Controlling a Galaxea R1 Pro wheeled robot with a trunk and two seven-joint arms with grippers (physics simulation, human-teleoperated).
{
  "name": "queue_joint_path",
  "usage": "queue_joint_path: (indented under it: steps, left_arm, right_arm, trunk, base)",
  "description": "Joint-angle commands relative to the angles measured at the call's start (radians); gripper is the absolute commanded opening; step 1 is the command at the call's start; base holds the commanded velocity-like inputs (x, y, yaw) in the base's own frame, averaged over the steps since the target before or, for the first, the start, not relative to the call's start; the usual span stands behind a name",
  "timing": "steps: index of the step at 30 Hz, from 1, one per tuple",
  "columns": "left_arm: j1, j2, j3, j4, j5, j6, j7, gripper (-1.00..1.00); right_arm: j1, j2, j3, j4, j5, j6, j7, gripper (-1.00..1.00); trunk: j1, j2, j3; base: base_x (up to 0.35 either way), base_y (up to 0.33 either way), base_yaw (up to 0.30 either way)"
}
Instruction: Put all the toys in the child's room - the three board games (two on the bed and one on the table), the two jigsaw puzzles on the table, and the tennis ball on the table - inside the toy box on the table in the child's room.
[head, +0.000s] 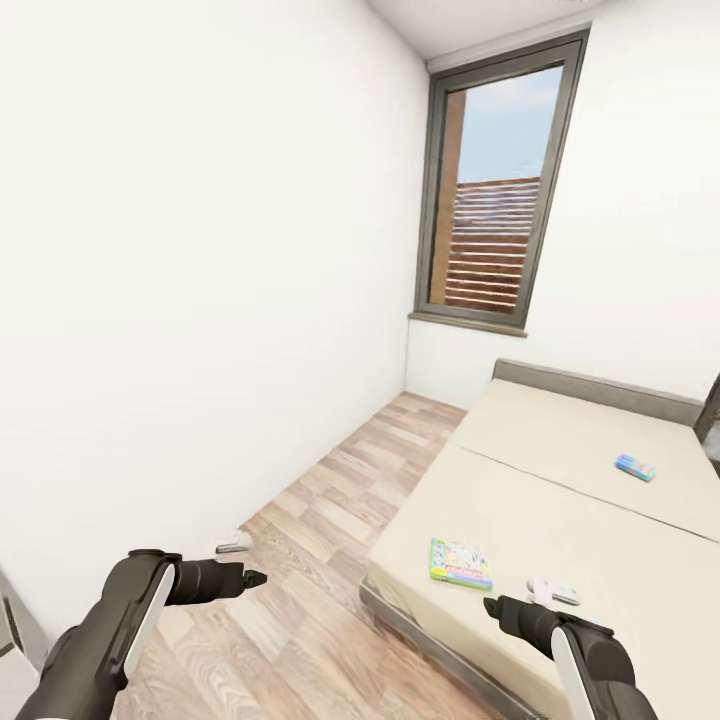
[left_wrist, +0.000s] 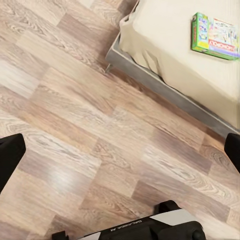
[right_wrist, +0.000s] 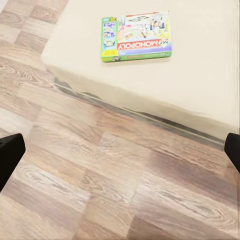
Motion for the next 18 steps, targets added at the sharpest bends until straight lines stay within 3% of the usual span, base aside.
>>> queue_joint_path:
  steps: [1, 18]
  left_arm:
    - [0.0, 0.0, 0.001, -0.001, 0.0, 0.005, -0.003, 1.0]
    - [0.0, 0.0, 0.001, -0.001, 0.0, 0.005, -0.002, 1.0]
  right_arm:
    - [-0.001, 0.001, -0.002, 0.0, -0.005, 0.004, 0.001, 1.0]
    - [-0.001, 0.001, -0.002, 0.003, -0.005, 0.004, 0.001, 1.0]
  trunk:
    - [0.001, -0.001, 0.0]
    - [0.001, -0.001, 0.0]
  base:
    - [0.101, 0.011, -0.284]
    - [0.06, 0.002, -0.284]
